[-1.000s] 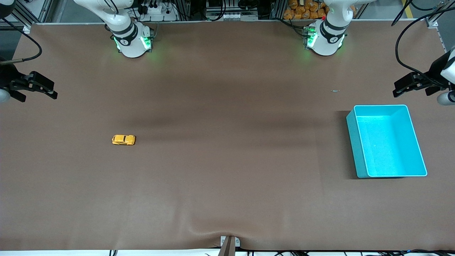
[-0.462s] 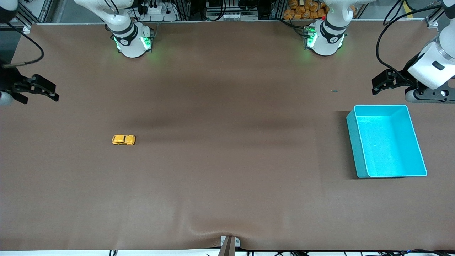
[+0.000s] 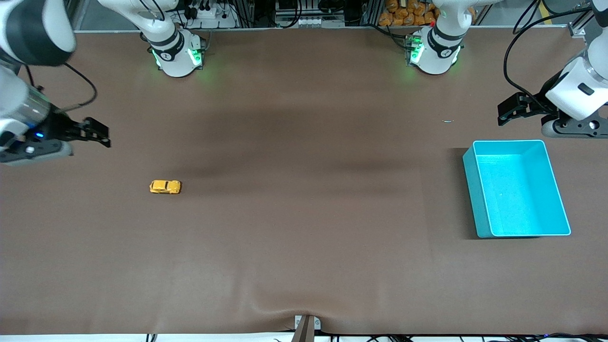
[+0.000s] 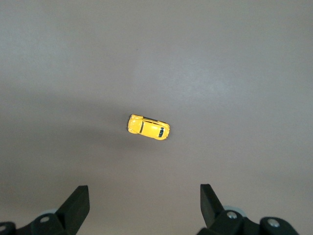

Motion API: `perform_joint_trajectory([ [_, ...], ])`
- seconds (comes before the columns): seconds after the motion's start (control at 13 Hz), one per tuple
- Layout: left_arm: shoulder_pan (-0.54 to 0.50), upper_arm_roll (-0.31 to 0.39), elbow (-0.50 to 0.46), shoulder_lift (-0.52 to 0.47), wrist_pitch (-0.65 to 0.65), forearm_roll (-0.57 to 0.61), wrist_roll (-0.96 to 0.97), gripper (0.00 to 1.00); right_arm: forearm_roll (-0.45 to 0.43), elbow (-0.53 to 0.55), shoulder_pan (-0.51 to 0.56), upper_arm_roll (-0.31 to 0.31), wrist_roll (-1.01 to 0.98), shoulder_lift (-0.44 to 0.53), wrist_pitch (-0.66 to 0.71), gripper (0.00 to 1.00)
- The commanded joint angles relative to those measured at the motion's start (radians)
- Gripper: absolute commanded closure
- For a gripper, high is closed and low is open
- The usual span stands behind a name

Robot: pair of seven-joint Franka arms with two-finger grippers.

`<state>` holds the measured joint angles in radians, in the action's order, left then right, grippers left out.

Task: Wind and store yellow beetle car
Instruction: 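Reach the open right gripper down over the yellow toy car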

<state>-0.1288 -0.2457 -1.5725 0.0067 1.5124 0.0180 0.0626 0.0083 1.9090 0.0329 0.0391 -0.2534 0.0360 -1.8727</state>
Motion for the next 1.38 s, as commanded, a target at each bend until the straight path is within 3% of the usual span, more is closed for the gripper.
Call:
perform_joint_trajectory([
  [0.0,-0.003,-0.003,0.012,-0.001,-0.014,-0.021,-0.004,0.0,-0.019,0.102,-0.027,-0.001,-0.069,0.012,-0.094,0.0],
  [0.31,-0.003,-0.015,0.014,-0.004,-0.014,-0.02,-0.004,0.0,-0.021,0.214,-0.047,-0.001,-0.307,-0.024,-0.248,0.0],
  [0.77,-0.002,-0.015,0.016,-0.007,-0.014,-0.006,-0.003,0.0,-0.018,0.255,0.005,-0.001,-0.921,-0.232,-0.488,0.0],
  [1.31,-0.009,-0.014,0.013,-0.007,-0.014,-0.043,-0.006,0.0,-0.017,0.268,-0.022,-0.001,-1.112,-0.376,-0.64,0.01],
])
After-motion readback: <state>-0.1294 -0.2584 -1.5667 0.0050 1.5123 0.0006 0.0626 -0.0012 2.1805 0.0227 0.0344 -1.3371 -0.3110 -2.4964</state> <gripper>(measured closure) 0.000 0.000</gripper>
